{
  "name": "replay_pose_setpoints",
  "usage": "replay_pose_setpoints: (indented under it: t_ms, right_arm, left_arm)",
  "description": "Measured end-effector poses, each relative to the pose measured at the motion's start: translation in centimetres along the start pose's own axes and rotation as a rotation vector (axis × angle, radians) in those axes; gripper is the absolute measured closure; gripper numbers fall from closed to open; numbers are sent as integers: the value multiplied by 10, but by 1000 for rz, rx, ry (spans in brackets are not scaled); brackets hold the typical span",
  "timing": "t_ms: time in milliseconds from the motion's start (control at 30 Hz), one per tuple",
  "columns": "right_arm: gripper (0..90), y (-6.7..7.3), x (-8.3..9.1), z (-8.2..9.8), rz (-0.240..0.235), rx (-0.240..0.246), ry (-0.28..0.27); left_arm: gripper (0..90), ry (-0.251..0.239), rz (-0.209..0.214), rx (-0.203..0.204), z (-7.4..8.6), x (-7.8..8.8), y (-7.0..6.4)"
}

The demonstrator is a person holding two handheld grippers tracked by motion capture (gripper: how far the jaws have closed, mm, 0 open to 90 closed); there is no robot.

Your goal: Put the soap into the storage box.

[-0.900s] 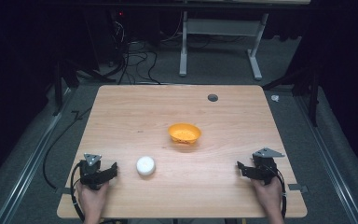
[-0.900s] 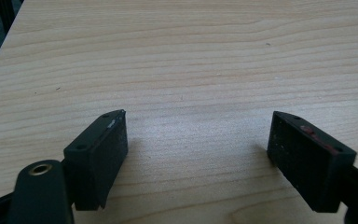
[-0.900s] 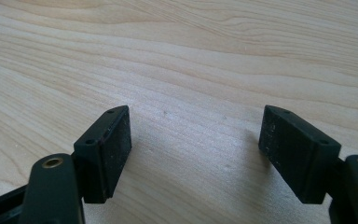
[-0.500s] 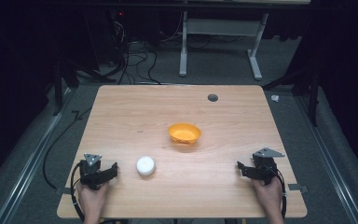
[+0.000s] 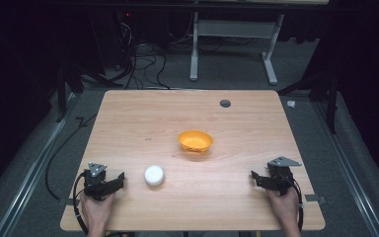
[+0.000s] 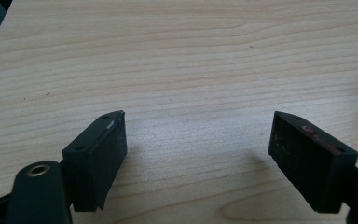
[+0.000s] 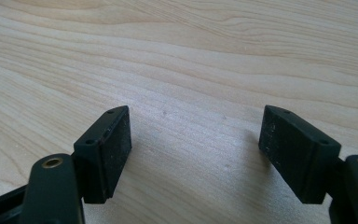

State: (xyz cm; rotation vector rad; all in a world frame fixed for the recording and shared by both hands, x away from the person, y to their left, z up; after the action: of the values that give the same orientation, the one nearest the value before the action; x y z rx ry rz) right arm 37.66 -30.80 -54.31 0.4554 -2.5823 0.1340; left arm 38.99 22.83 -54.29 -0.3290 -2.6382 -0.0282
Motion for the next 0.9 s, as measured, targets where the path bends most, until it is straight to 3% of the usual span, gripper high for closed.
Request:
replay_pose_setpoints:
  t_ms: [200,533,900]
  right_arm:
    - [261,0,0,0,1,-4,0]
    - [261,1,0,0,1,-4,0]
    - [261,0,0,0,1,-3,-1]
  left_arm:
    - [191,-26,49,-36,-8,11,-12]
    - [183,-59,161,-29,-17,24,-38]
    - [151,-37,278,-64,-17,23,-76]
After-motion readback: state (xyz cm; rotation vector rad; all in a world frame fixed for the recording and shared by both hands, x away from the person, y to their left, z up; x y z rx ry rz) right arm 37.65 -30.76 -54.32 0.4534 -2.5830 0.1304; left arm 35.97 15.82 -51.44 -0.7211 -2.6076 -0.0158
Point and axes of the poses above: each handheld gripper's, and its own axes: x roughly backward along the jaws, z roughly out of its underside, y roughly to its left, the point moved 6 cm from there along -x, roughly forward along the jaws, and after that the axes turned 14 degrees about -y, right-handed, at the moved point
